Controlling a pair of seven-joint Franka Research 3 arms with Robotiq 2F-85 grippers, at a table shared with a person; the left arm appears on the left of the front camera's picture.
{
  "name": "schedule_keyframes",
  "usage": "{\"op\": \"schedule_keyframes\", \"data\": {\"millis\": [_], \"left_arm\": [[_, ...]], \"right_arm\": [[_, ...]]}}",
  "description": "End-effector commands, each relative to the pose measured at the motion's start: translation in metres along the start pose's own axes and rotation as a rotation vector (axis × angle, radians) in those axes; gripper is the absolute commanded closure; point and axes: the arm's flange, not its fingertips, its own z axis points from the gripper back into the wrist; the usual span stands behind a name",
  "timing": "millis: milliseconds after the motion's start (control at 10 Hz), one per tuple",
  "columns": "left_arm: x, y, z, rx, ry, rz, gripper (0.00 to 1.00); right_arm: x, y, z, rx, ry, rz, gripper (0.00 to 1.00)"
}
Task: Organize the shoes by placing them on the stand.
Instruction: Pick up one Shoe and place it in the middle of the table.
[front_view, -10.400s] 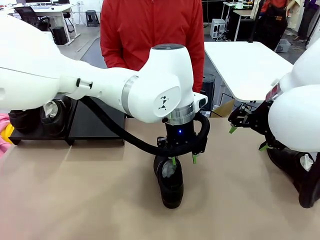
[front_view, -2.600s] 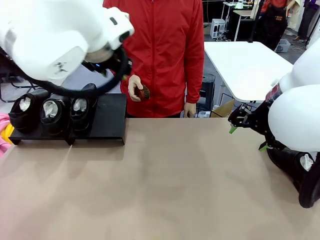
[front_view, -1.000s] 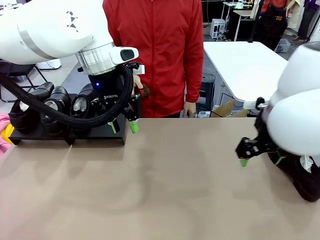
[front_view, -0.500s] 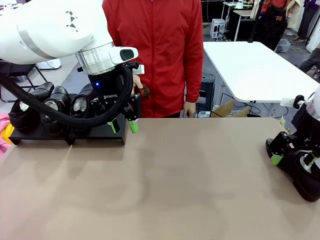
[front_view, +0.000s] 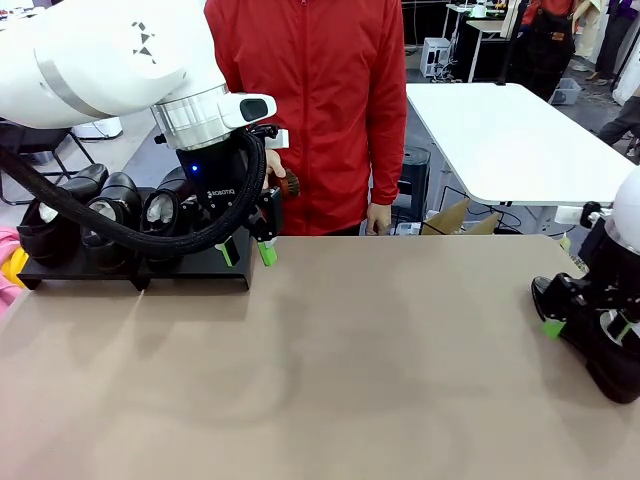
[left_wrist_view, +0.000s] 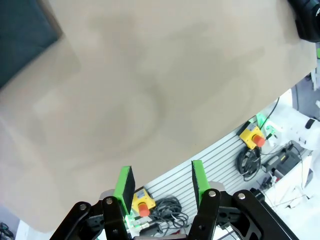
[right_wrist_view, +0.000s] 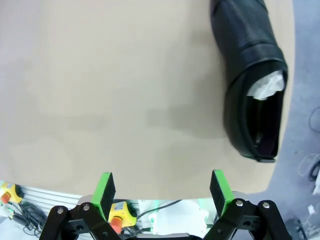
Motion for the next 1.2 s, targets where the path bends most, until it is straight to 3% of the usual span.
{"op": "schedule_keyframes", "data": {"millis": [0, 500, 1100], "left_arm": [[-0.001, 0.001, 0.002, -0.005, -0.001, 0.004, 0.39], [-0.001, 0.001, 0.002, -0.005, -0.001, 0.004, 0.39], [-0.001, 0.001, 0.002, -0.005, -0.001, 0.004, 0.39]], "right_arm": [[0.018, -0.025, -0.008, -0.055, -0.022, -0.031, 0.00], [0.043, -0.063, -0.036, -0.058, -0.027, -0.083, 0.00], [0.058, -0.071, -0.069, -0.040, 0.007, -0.073, 0.00]]}}
